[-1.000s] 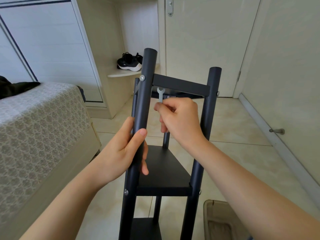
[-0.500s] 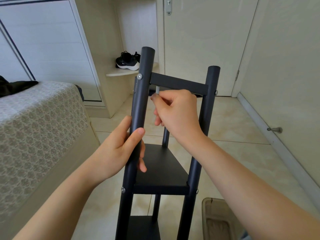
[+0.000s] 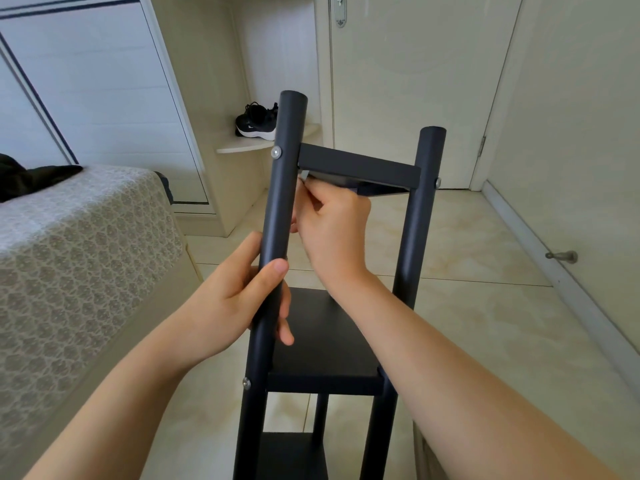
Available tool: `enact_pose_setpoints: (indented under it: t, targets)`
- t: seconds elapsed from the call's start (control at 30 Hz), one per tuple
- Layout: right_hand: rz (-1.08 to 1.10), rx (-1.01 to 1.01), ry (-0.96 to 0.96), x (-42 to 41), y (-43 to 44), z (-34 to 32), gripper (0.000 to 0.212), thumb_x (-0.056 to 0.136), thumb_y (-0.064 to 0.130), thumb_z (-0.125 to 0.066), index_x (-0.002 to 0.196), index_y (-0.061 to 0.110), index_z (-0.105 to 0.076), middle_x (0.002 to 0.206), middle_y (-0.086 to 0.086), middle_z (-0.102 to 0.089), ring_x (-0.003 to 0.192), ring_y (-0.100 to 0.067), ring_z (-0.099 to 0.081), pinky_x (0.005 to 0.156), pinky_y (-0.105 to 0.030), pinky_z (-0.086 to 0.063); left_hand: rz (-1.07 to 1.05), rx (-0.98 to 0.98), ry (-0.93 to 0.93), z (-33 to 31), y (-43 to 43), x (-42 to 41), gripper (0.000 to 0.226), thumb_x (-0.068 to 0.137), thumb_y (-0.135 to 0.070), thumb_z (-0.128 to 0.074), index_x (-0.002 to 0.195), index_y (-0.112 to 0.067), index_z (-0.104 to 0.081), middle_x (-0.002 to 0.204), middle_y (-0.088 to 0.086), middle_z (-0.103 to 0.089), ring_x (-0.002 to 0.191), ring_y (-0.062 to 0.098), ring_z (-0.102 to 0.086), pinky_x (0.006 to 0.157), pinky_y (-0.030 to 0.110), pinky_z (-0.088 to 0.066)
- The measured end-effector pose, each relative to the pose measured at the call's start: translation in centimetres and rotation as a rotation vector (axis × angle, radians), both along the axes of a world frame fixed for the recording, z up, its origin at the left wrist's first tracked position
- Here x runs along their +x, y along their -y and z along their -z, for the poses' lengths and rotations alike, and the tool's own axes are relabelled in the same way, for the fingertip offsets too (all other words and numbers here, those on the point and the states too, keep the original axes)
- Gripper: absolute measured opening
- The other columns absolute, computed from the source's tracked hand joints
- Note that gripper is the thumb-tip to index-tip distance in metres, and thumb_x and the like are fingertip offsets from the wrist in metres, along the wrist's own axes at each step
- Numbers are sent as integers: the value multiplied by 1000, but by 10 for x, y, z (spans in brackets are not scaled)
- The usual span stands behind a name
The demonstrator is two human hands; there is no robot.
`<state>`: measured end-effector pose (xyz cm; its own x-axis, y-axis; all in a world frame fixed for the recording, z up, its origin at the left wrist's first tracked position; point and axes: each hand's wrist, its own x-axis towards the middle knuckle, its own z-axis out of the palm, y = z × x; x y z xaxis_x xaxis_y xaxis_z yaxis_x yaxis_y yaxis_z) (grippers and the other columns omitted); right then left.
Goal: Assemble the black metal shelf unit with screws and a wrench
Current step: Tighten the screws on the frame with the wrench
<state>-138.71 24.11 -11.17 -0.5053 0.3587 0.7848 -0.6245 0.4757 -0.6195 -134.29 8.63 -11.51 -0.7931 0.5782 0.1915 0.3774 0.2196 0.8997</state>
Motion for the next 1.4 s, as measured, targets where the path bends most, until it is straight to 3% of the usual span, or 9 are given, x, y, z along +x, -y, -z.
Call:
enact_pose_setpoints:
  t: [0.17, 0.3, 0.4, 0.5, 0.63, 0.77, 0.93, 1.17, 1.4]
  targets:
    - [93, 5, -73, -11, 10, 2, 35, 91, 3, -64, 57, 9, -59, 52, 14, -42, 44, 2, -41, 55, -4, -29, -17, 2, 3, -1, 2, 0, 30, 95, -44, -45, 113, -19, -41, 72, 15, -65, 62, 38, -72, 52, 50, -56]
    - [89, -11, -49, -10, 13, 0, 40, 93, 5, -62, 58, 19, -51, 51, 17, -39, 43, 1, -42, 54, -5, -30, -42, -3, -7, 0, 2, -1, 31, 95, -44, -44, 109, -17, -40, 71, 14, -65, 61, 38, -72, 52, 53, -55]
    - [32, -2, 23, -4, 10, 0, 40, 95, 6, -59, 59, 19, -50, 49, 14, -48, 44, -2, -53, 49, -14, -47, -50, 12, -9, 1, 2, -1, 27, 94, -45, -44, 109, -23, -43, 70, 14, -65, 60, 38, -72, 52, 51, -55]
    - [-70, 30, 224, 7, 3, 4, 36, 98, 10, -55, 62, 5, -59, 54, -1, -61, 44, -2, -62, 48, -26, -55, -57, 22, -13, 2, 2, -2, 16, 95, -44, -43, 100, -28, -44, 70, 15, -64, 60, 38, -72, 47, 38, -54]
    - [-156, 67, 485, 29, -12, 5, 31, 101, 14, -50, 76, 1, -65, 60, -9, -64, 43, -6, -64, 48, -29, -58, -85, 32, -29, 4, 3, -4, 35, 95, -44, -43, 109, -13, -42, 69, 15, -64, 57, 38, -71, 48, 26, -52]
    - [-171, 181, 606, 58, -23, 5, 29, 101, 17, -48, 82, 6, -66, 61, -6, -64, 42, -7, -63, 45, -24, -55, -103, 33, -53, 6, 3, -6, 38, 93, -48, -46, 110, -14, -44, 69, 13, -65, 56, 37, -70, 53, 36, -58]
    - [-180, 158, 539, 91, -34, -4, 26, 99, 15, -54, 76, 12, -67, 59, 2, -62, 42, -4, -58, 41, -12, -42, -83, 11, -59, 7, 2, -7, 34, 89, -48, -57, 113, -27, -46, 71, 13, -65, 56, 36, -70, 59, 34, -60]
    - [38, 242, 502, 103, -75, -8, 25, 95, 17, -59, 75, 7, -69, 49, 9, -48, 50, -7, -45, 51, -14, -33, -148, -57, -109, 9, 3, -7, 34, 91, -31, -67, 118, -32, -46, 78, 4, -69, 56, 28, -72, 70, 32, -61]
    - [-33, 106, 590, 107, -97, -7, 19, 90, 22, -64, 77, 30, -76, 93, -1, -57, 89, 2, -51, 83, -11, -40, -201, -86, -157, 9, 7, -7, 33, 93, -23, -66, 121, -25, -48, 79, 1, -70, 56, 27, -72, 60, 32, -62]
